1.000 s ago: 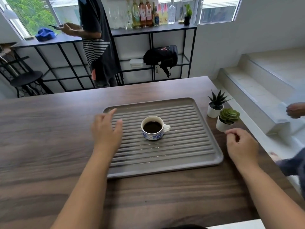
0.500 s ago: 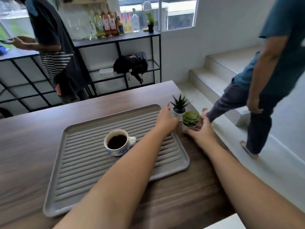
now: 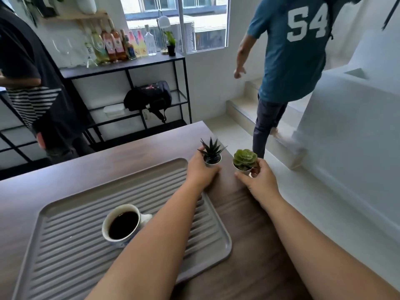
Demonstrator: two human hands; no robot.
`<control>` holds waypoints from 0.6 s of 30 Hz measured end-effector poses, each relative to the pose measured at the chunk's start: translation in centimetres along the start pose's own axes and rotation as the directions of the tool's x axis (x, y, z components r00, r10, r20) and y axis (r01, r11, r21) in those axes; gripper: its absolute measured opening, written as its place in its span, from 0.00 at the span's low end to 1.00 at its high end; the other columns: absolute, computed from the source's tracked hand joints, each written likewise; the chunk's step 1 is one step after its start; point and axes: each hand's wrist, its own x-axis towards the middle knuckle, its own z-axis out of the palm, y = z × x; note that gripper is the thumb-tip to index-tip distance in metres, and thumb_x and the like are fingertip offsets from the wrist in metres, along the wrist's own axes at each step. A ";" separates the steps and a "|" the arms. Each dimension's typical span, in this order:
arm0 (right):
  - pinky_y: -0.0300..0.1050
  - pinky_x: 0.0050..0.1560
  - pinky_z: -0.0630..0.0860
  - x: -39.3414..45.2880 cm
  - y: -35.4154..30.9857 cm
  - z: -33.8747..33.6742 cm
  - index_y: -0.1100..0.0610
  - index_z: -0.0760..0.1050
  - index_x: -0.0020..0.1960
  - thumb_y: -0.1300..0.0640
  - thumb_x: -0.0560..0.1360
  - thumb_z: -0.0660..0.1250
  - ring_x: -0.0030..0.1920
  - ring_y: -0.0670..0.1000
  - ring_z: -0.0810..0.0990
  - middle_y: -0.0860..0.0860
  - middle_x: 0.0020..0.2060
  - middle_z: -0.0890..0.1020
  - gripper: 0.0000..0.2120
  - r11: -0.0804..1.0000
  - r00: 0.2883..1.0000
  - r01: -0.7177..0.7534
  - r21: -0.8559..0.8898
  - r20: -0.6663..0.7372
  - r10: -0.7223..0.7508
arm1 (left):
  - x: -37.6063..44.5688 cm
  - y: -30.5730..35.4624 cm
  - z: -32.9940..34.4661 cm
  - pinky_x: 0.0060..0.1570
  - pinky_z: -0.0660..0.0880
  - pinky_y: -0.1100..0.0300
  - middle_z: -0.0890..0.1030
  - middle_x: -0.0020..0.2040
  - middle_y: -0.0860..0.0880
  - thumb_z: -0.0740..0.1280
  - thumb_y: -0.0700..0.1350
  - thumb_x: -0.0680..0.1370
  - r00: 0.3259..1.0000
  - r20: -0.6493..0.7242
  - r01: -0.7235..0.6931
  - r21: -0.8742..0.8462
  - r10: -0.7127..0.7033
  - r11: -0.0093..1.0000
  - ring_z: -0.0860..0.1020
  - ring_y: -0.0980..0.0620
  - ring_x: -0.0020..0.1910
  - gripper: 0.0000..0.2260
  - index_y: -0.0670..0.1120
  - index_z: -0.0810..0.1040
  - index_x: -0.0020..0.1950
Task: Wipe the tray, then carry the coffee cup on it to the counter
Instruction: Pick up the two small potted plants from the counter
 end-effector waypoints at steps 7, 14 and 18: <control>0.46 0.53 0.77 7.1 -4.4 3.4 0.49 0.72 0.56 0.52 0.64 0.78 0.50 0.49 0.80 0.47 0.50 0.80 0.24 0.998 0.997 0.055 -0.026 0.048 -0.054 | 6.5 1.9 -3.4 0.51 0.77 0.55 0.82 0.51 0.51 0.77 0.48 0.64 0.975 -0.194 0.071 -0.175 -0.105 0.982 0.80 0.49 0.51 0.21 0.49 0.75 0.54; 0.46 0.52 0.76 14.8 -7.2 9.4 0.53 0.74 0.58 0.53 0.64 0.76 0.52 0.53 0.80 0.50 0.51 0.81 0.24 1.000 0.998 -0.008 -0.017 0.059 0.009 | 12.4 0.5 -7.0 0.47 0.77 0.59 0.82 0.49 0.49 0.77 0.43 0.65 0.921 -0.335 0.113 -0.264 -0.201 0.958 0.80 0.50 0.46 0.19 0.47 0.76 0.53; 0.46 0.54 0.76 17.0 -7.6 12.5 0.54 0.74 0.58 0.53 0.65 0.75 0.52 0.54 0.79 0.52 0.52 0.82 0.23 0.999 0.996 -0.006 -0.054 0.090 0.011 | 14.4 -0.3 -7.2 0.49 0.76 0.60 0.81 0.48 0.50 0.77 0.44 0.65 0.918 -0.347 0.122 -0.214 -0.192 0.969 0.79 0.50 0.47 0.21 0.46 0.77 0.56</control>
